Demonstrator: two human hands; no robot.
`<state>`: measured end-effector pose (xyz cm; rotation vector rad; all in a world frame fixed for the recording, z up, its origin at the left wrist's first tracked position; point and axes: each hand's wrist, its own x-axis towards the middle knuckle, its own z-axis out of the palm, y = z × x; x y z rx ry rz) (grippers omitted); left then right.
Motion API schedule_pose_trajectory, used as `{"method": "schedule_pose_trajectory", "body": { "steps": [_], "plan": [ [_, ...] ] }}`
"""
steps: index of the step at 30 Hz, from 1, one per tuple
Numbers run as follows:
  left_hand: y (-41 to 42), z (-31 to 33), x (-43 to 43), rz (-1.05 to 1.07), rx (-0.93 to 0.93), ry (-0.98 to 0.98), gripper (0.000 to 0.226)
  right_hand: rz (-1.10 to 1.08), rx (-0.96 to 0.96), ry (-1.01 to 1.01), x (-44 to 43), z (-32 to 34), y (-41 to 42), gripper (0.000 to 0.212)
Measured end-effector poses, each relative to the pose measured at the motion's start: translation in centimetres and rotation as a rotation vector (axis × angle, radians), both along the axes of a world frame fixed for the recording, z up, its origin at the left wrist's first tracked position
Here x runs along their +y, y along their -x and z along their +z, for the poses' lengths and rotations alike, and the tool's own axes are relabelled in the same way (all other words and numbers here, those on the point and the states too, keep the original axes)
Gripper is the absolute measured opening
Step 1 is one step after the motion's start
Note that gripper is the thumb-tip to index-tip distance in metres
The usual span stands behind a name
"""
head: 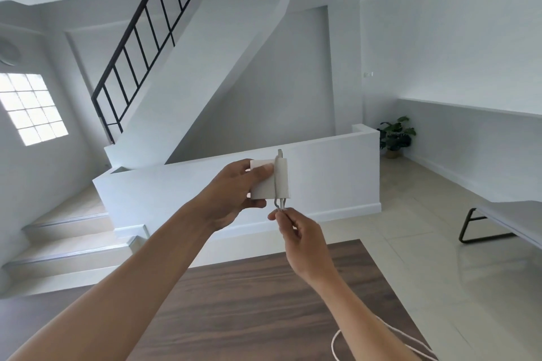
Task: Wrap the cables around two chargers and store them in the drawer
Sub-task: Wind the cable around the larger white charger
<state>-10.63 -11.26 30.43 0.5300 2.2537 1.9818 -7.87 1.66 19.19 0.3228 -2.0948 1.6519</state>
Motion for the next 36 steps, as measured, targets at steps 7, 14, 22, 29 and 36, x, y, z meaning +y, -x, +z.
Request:
{"method": "schedule_pose_trajectory", "body": {
  "steps": [7, 14, 22, 29, 36],
  "plan": [
    [-1.1, 0.5, -1.1, -0.099, 0.161, 0.285, 0.02, 0.021, 0.072, -0.194, 3.5, 2.6, 1.8, 0.021],
    [-0.7, 0.6, -2.5, -0.167, 0.206, 0.512, 0.021, 0.037, -0.04, -0.518, 5.2, 6.2, 2.6, 0.036],
    [0.5, -0.7, -3.5, -0.106, 0.218, 0.618, 0.019, 0.038, -0.098, -0.614, 6.4, 8.9, 2.9, 0.019],
    [2.0, -1.9, -3.4, 0.101, 0.343, 0.683, 0.025, -0.098, -0.03, -0.722, 4.5, 9.7, 2.0, 0.024],
    [3.0, -2.0, -3.4, 0.196, 0.372, 0.601, 0.025, -0.171, 0.023, -0.74, 3.2, 8.4, 1.4, 0.029]
  ]
}}
